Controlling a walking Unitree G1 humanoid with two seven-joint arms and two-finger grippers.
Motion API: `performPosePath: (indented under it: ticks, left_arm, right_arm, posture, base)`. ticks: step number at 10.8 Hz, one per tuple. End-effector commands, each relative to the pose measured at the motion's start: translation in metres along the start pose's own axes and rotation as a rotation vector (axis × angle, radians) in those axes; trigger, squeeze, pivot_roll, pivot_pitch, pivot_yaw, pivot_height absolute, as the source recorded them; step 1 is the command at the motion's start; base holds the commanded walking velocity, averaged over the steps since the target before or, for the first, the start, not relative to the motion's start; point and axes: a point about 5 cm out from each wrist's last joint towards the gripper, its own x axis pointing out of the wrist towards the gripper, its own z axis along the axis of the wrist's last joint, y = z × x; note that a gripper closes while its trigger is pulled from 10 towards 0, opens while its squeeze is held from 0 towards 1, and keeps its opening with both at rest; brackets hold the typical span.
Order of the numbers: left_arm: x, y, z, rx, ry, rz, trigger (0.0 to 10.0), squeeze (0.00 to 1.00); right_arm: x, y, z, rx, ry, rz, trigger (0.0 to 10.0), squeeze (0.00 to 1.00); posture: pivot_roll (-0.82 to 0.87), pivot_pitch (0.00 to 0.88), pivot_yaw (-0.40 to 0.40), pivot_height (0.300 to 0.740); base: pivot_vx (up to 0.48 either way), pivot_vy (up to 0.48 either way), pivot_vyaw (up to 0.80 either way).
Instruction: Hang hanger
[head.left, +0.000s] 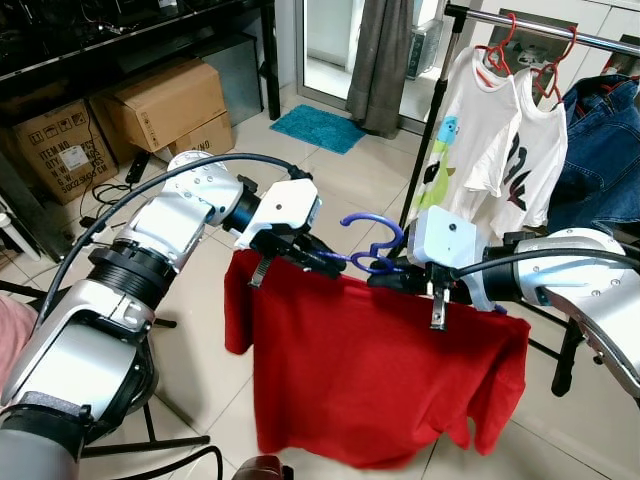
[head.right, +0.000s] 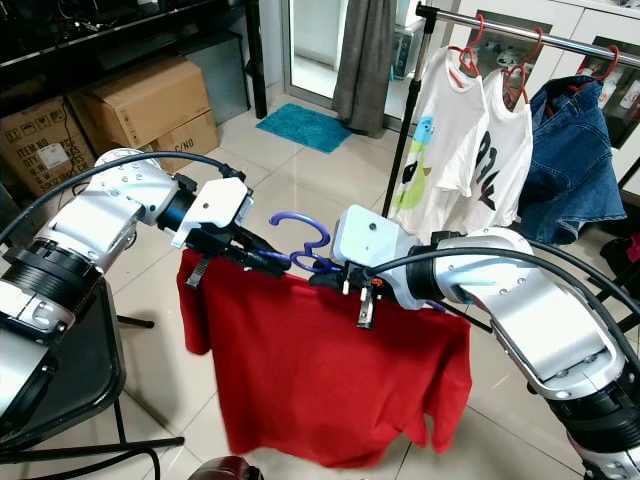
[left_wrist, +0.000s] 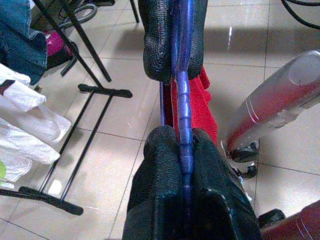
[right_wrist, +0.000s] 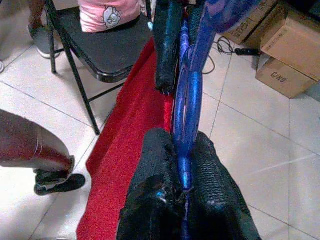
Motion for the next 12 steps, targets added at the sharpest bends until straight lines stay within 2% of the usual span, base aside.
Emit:
performPosePath:
  ticks: [1,2,3,5,6,7,8,9,11,12]
  left_arm:
    - [-0.011,0.001,0.001,-0.004,-0.019,0.046,0.0,0.0]
    - [-0.012,0.0,0.001,-0.008,-0.028,0.044,0.0,0.0]
    - [-0.015,-0.002,0.001,-0.03,-0.047,0.05,0.0,0.0]
    - [-0.02,-0.004,-0.002,-0.074,-0.066,0.063,0.0,0.0]
    - [-0.021,-0.006,-0.005,-0.096,-0.071,0.073,0.0,0.0]
    - [-0.022,-0.007,-0.012,-0.139,-0.061,0.117,0.0,0.0]
    - [-0.023,-0.006,-0.018,-0.171,-0.05,0.178,0.0,0.0]
    - [-0.024,-0.006,-0.02,-0.183,-0.048,0.204,0.0,0.0]
    - [-0.022,-0.007,-0.023,-0.212,-0.069,0.252,0.0,0.0]
    - [-0.021,-0.004,-0.024,-0.224,-0.082,0.308,0.0,0.0]
  right_arm:
    - [-0.004,-0.003,0.005,-0.005,-0.013,-0.003,10.0,0.03]
    - [-0.005,-0.003,0.007,0.011,-0.027,-0.004,10.0,0.96]
    - [-0.012,-0.006,0.008,0.032,-0.042,-0.006,10.0,1.0]
    - [-0.024,-0.015,0.005,0.092,-0.058,-0.078,10.0,1.0]
    - [-0.028,-0.015,0.005,0.113,-0.072,-0.079,10.0,1.0]
    - [-0.038,-0.019,0.007,0.136,-0.136,-0.152,10.0,1.0]
    - [-0.053,-0.027,0.003,0.195,-0.197,-0.291,10.0,1.0]
    - [-0.061,-0.031,-0.002,0.25,-0.219,-0.364,10.0,1.0]
    - [-0.068,-0.028,-0.012,0.365,-0.238,-0.508,10.0,1.0]
    - [-0.061,-0.023,-0.015,0.442,-0.242,-0.602,10.0,1.0]
  posture:
    - [0.02,0.001,0.015,0.74]
    - [0.02,0.001,0.015,0.74]
    - [0.02,0.001,0.016,0.74]
    - [0.01,0.006,0.019,0.74]
    - [0.01,0.006,0.017,0.74]
    - [0.02,0.006,0.014,0.74]
    - [0.01,0.008,0.016,0.74]
    - [0.01,0.008,0.017,0.74]
    - [0.01,0.015,0.027,0.74]
    - [0.01,0.019,0.032,0.74]
  base:
    - [0.0,0.0,0.0]
    - [0.0,0.0,0.0]
    - [0.0,0.0,0.0]
    - [0.0,0.0,0.0]
    - [0.0,0.0,0.0]
    - [0.0,0.0,0.0]
    - [0.0,0.0,0.0]
    - [0.0,0.0,0.0]
    - [0.0,0.0,0.0]
    - [0.0,0.0,0.0]
